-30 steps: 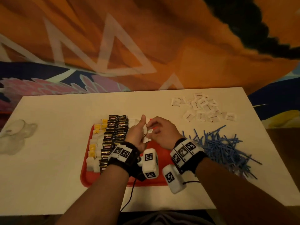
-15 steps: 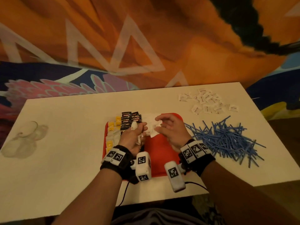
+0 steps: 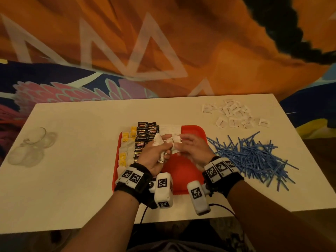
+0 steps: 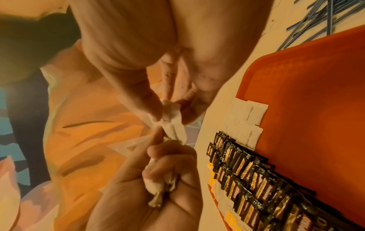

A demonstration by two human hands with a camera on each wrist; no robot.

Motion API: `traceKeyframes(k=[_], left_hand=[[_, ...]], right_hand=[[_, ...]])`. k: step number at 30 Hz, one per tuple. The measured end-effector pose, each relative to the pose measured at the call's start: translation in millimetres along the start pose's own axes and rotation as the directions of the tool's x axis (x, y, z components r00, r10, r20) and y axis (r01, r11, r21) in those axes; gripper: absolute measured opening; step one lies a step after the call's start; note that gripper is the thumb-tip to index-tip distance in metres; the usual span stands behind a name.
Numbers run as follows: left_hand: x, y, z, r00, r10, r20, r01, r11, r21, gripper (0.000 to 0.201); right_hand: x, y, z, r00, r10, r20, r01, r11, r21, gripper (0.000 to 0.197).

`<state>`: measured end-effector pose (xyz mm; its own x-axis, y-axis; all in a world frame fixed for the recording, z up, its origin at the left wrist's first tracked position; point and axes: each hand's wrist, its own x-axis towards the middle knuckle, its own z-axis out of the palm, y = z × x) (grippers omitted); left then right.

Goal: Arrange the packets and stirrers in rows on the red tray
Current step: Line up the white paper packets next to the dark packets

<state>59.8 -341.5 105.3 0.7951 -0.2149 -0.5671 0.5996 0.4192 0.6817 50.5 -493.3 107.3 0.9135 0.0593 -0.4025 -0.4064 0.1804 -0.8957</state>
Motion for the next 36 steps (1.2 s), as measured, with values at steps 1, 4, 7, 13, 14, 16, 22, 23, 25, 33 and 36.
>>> traceKeyframes(k=[1,4,7,13,14,16,22,23,25,33,36], left_hand=[[-0.2,-2.7,5.7,1.000,0.000,-0.006,0.000,1.000,0.003,0.021],[0.7,-9.8,16.2,1.000,-0.015,0.001,0.015,0.999,0.032,0.012],[0.2,-15.8,22.0,0.999,0.016,-0.034,-0.013,0.997,0.080,0.006],[6.6,-22.8,19.9,0.986,0.056,-0.159,-0.049,0.998,0.047,0.007],[6.3,-23.4,16.5,0.987,0.041,-0.156,-0.028,0.996,0.084,0.006],[7.1,-26.6,8.3,0.985,0.019,-0.173,0.013,0.983,0.185,0.011],[12.4,-45.6,-7.0,0.918,0.176,-0.356,-0.047,0.938,0.343,0.026],[13.3,-48.3,-8.5,0.908,0.197,-0.369,-0.054,0.930,0.364,0.027],[15.2,-52.2,-11.9,0.891,0.223,-0.396,-0.048,0.913,0.405,0.030],[23.2,-44.0,-40.5,0.861,0.202,-0.467,-0.010,0.924,0.381,0.017],[20.9,-38.1,-55.1,0.872,0.200,-0.447,-0.007,0.918,0.396,0.018]], right_hand=[[1.7,-0.2,-4.3,1.000,0.013,-0.012,-0.013,1.000,-0.024,0.016],[8.8,0.0,-19.2,0.995,-0.006,-0.095,-0.009,0.988,-0.155,0.007],[11.7,-4.1,-25.2,0.999,-0.031,-0.034,0.020,0.961,-0.274,0.002],[12.2,0.0,-26.9,0.991,0.122,0.053,-0.120,0.992,-0.046,0.018],[13.0,3.2,-28.1,0.991,0.126,0.047,-0.121,0.989,-0.083,0.022],[14.0,7.2,-28.6,0.990,0.134,0.036,-0.128,0.980,-0.151,0.025],[13.5,30.2,-24.2,0.951,0.302,0.072,-0.298,0.953,-0.061,0.022],[13.6,35.5,-23.1,0.947,0.314,0.071,-0.310,0.949,-0.061,0.020],[17.0,45.4,-21.7,0.956,0.291,0.024,-0.289,0.954,-0.077,0.015],[71.7,63.6,-37.8,0.968,0.205,-0.146,-0.247,0.886,-0.393,0.029],[99.5,70.9,-46.1,0.962,0.203,-0.182,-0.268,0.830,-0.490,0.034]])
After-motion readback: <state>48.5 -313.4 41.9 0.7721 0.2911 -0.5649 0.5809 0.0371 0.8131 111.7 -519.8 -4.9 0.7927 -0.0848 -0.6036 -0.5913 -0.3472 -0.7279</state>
